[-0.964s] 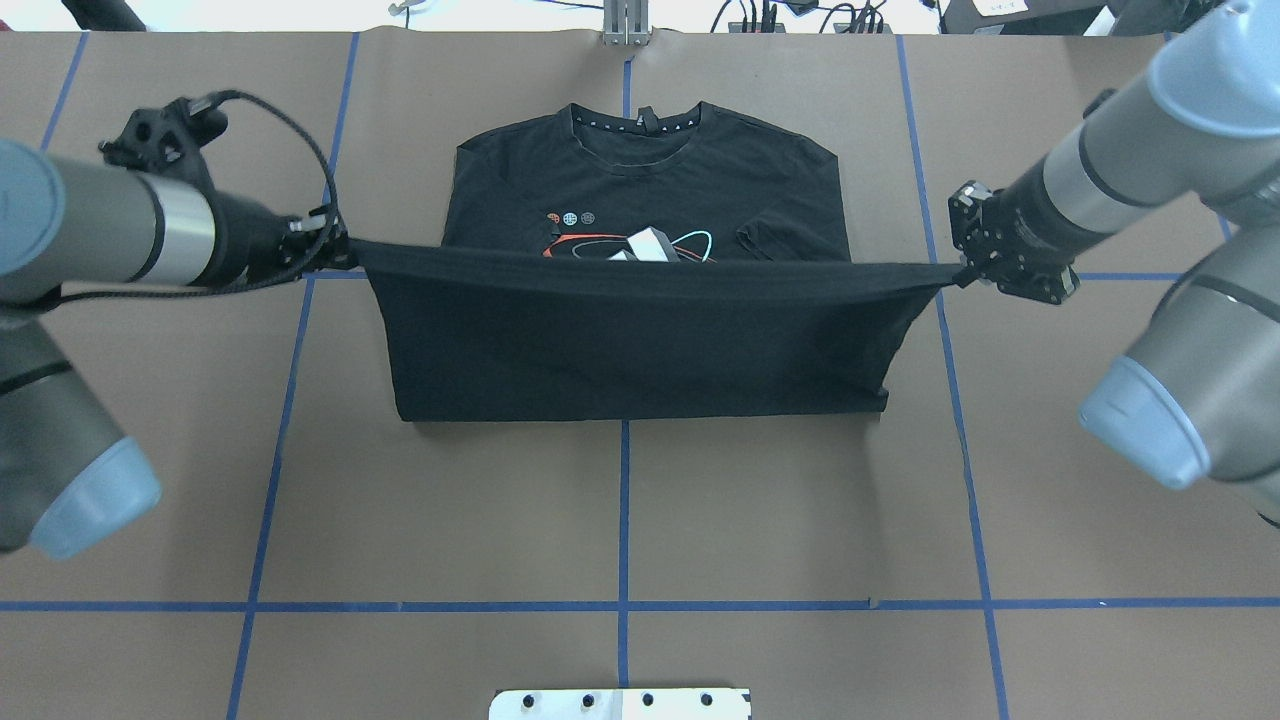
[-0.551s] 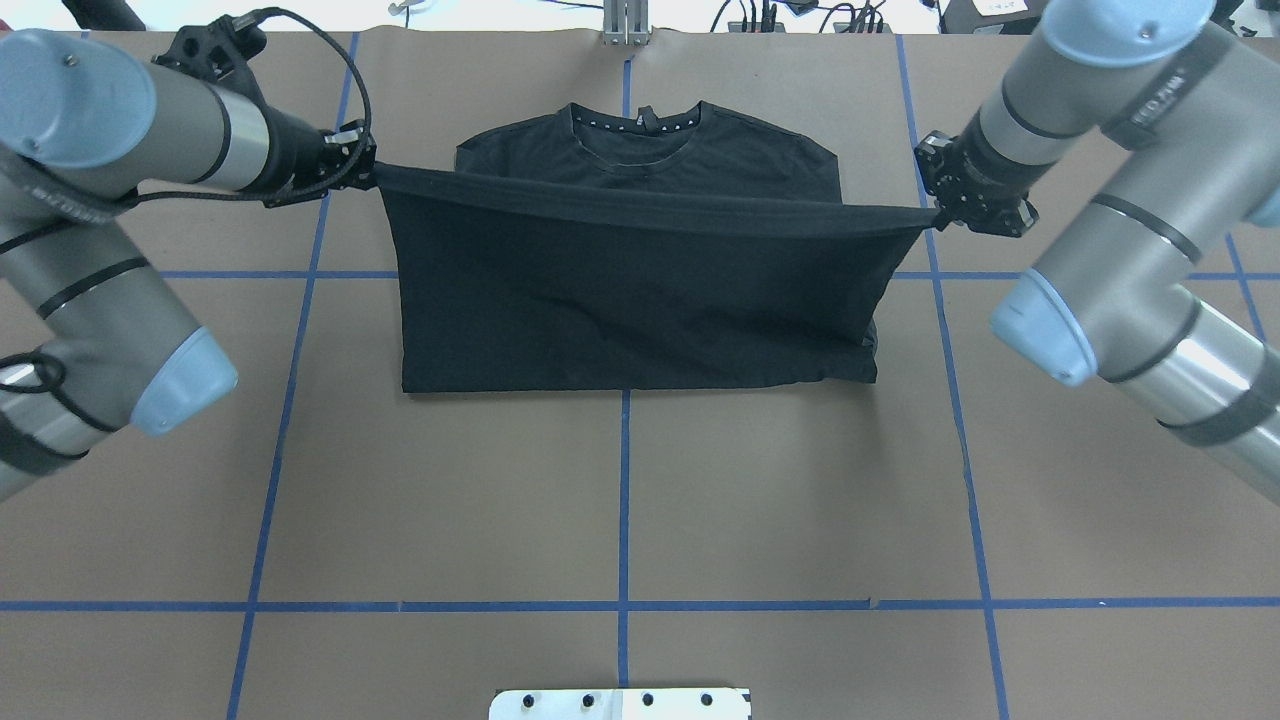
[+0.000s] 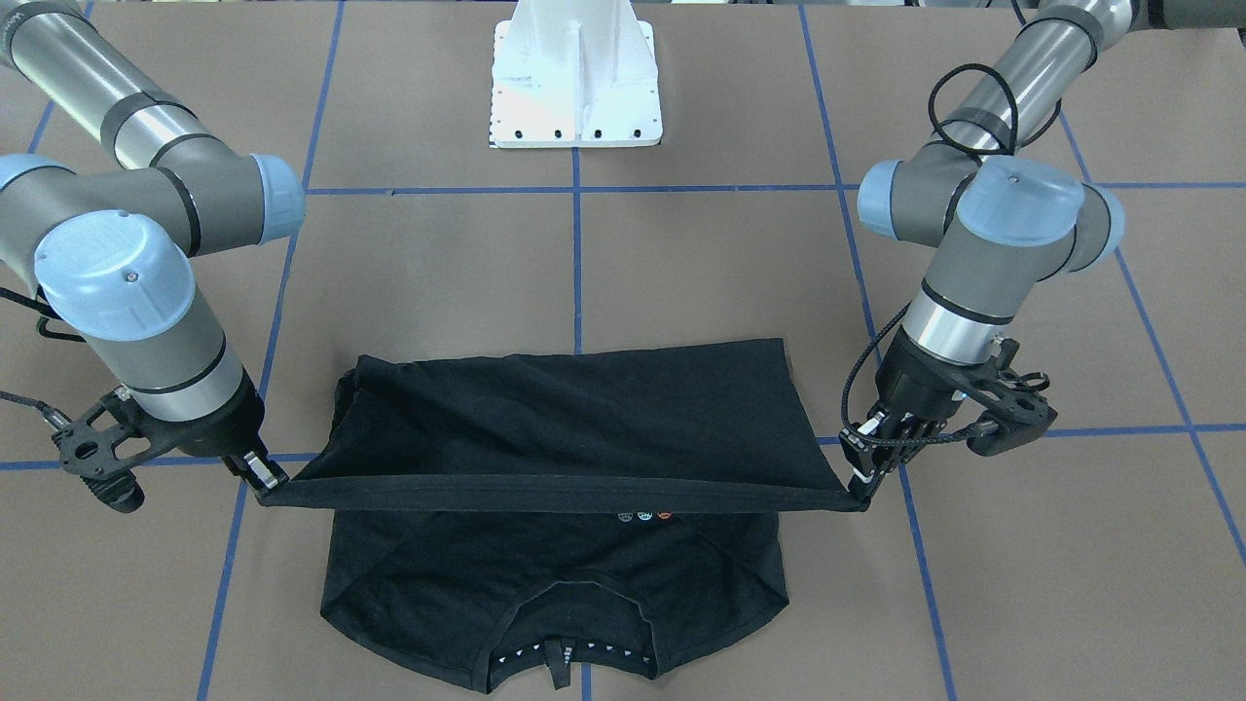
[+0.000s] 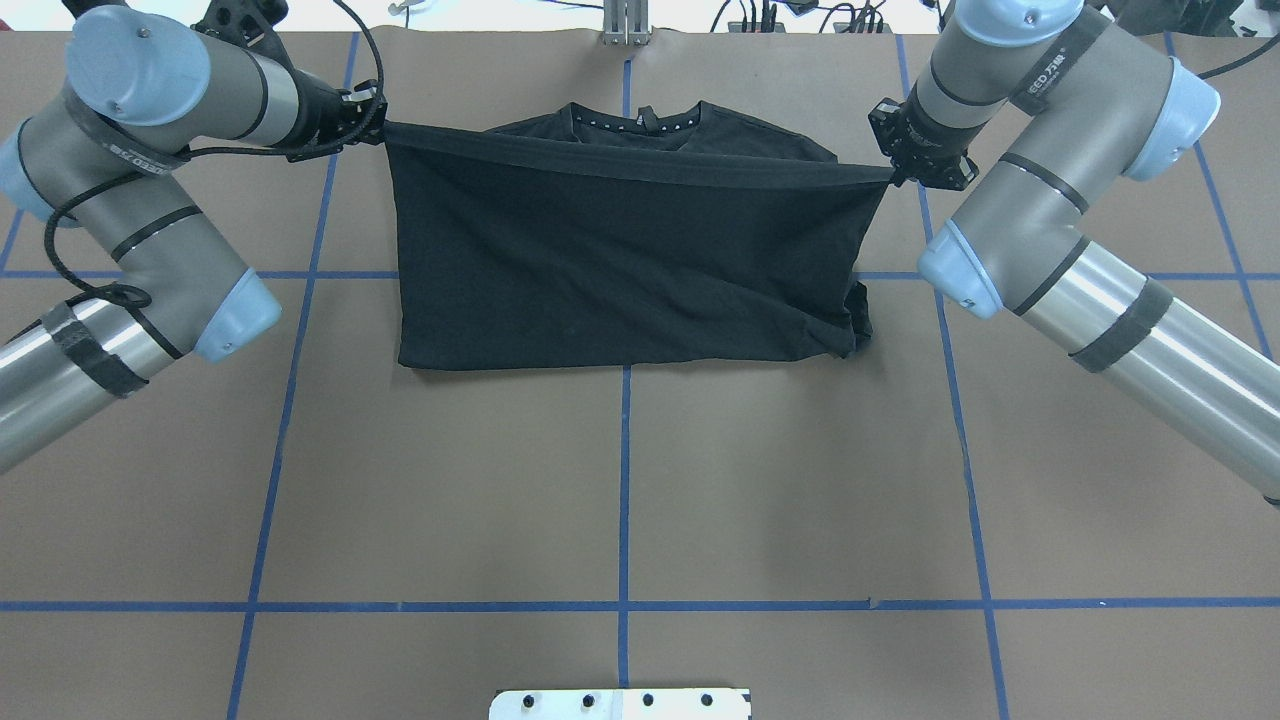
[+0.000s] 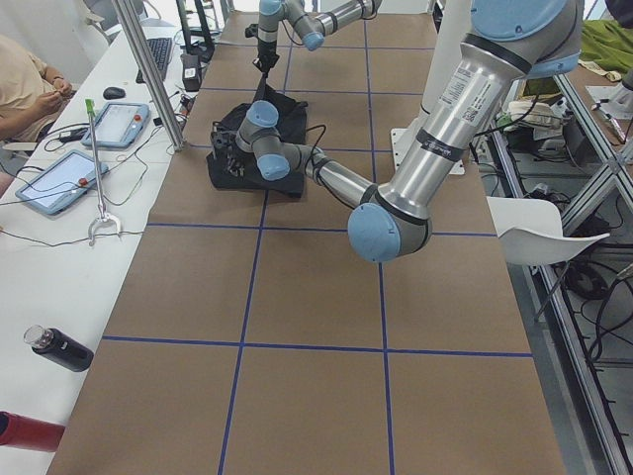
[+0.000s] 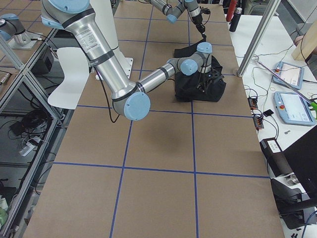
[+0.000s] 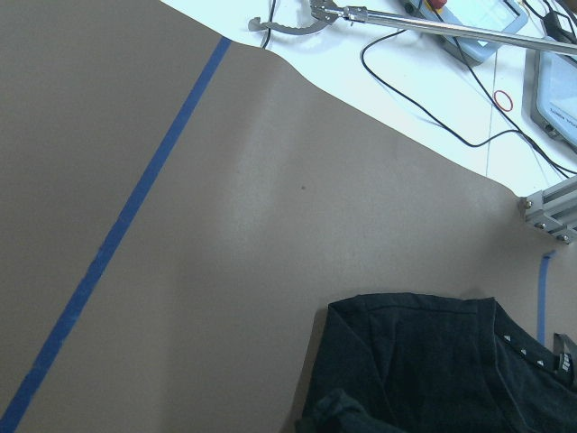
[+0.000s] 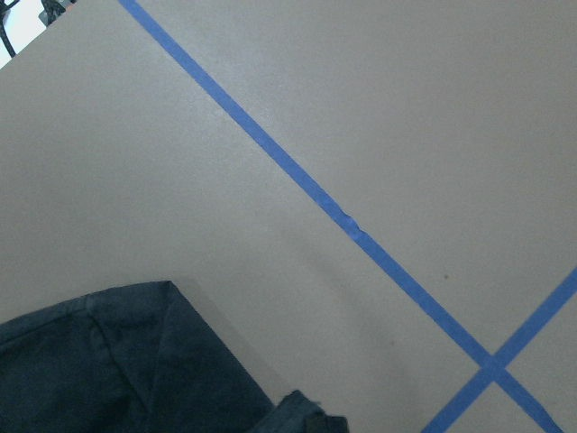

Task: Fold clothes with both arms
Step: 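Lift the hem with both grippers and fold it toward the collar, then lay the hem down near the collar and open both grippers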

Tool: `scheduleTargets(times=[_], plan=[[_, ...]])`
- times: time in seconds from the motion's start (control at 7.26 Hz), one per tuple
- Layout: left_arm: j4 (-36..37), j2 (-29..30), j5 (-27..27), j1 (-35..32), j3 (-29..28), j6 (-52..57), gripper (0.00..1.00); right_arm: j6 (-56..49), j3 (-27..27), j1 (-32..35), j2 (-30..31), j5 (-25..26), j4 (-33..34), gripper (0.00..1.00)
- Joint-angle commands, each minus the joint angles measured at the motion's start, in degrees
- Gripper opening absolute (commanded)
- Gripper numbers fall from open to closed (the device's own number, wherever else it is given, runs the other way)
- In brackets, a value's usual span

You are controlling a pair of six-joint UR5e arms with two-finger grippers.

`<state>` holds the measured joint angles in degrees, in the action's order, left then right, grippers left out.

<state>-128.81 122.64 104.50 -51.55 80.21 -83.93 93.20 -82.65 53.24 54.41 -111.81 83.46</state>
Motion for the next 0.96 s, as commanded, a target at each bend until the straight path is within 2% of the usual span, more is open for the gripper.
scheduleTargets(times=[0.0,0.14,0.41,0.55,0.69,0.83], plan=[[-3.8,2.7,-2.1,0.0,-6.8,-0.1,0.0,0.0,4.1,-0.2,-2.7,1.9,-1.2,0.0],[-5.6,3.3,-2.2,0.1,-8.8,-0.1,0.0,0.1,6.8,-0.3,-4.4,2.1,-1.5,0.0],[-5.7,4.4,-2.3,0.2,-10.8,-0.1,0.13,-0.1,8.5,-0.3,-4.7,2.4,-4.7,0.0],[-5.7,4.4,-2.3,0.2,-11.1,-0.1,0.23,-0.1,9.0,-0.3,-5.2,2.4,-5.5,0.12],[-5.8,4.8,-3.1,0.4,-11.5,-0.1,0.38,-0.2,9.7,-0.3,-6.9,2.4,-5.5,0.53],[-6.0,4.9,-3.1,0.3,-11.5,-0.1,0.46,0.0,9.8,-0.3,-7.5,2.3,-5.5,0.66]])
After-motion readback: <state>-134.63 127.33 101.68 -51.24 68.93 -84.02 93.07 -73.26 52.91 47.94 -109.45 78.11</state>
